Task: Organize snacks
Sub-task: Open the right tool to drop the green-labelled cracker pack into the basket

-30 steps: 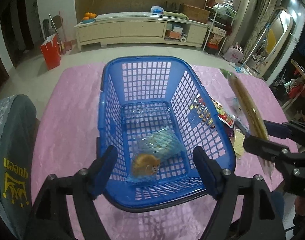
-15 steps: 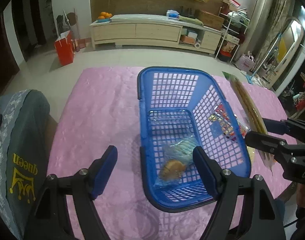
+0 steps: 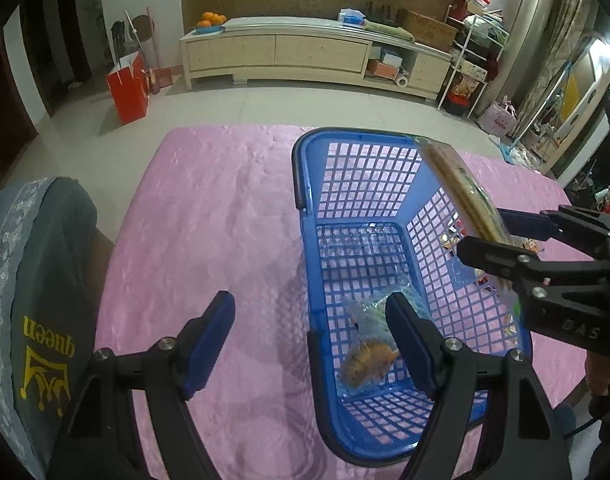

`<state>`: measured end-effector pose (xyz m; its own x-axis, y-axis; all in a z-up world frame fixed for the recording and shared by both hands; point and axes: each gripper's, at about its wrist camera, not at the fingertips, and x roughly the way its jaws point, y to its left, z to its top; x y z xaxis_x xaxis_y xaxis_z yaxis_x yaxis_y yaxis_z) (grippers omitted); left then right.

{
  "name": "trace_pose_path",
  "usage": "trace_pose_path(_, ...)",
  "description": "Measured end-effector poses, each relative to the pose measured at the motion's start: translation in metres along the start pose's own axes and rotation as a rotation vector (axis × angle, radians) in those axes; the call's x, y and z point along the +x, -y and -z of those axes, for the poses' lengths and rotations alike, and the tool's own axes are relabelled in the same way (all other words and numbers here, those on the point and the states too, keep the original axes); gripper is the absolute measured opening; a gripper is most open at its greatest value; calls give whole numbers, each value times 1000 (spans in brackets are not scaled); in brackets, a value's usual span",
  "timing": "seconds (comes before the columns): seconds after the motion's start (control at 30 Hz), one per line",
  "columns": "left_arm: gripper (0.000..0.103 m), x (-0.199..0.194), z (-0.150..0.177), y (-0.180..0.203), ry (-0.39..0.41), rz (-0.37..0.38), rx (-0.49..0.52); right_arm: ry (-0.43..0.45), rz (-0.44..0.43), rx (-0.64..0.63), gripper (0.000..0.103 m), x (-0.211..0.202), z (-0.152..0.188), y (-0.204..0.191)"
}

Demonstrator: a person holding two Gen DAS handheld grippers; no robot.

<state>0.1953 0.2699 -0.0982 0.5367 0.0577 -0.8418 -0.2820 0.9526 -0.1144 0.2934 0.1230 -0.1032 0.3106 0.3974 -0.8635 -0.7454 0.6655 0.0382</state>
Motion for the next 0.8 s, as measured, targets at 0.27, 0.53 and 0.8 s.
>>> trace_pose_path(0.27,76,2,-1,1,3,37,-48,60,73,-21,86,-17,6,1)
trace_pose_path(0.53,76,-22,12,19,24,50,-27,47,61,8,86,-56,28,5)
trace_pose_path(0.8,76,-61,24,38,69,55,-18,78,45,74,86,-99,54,15)
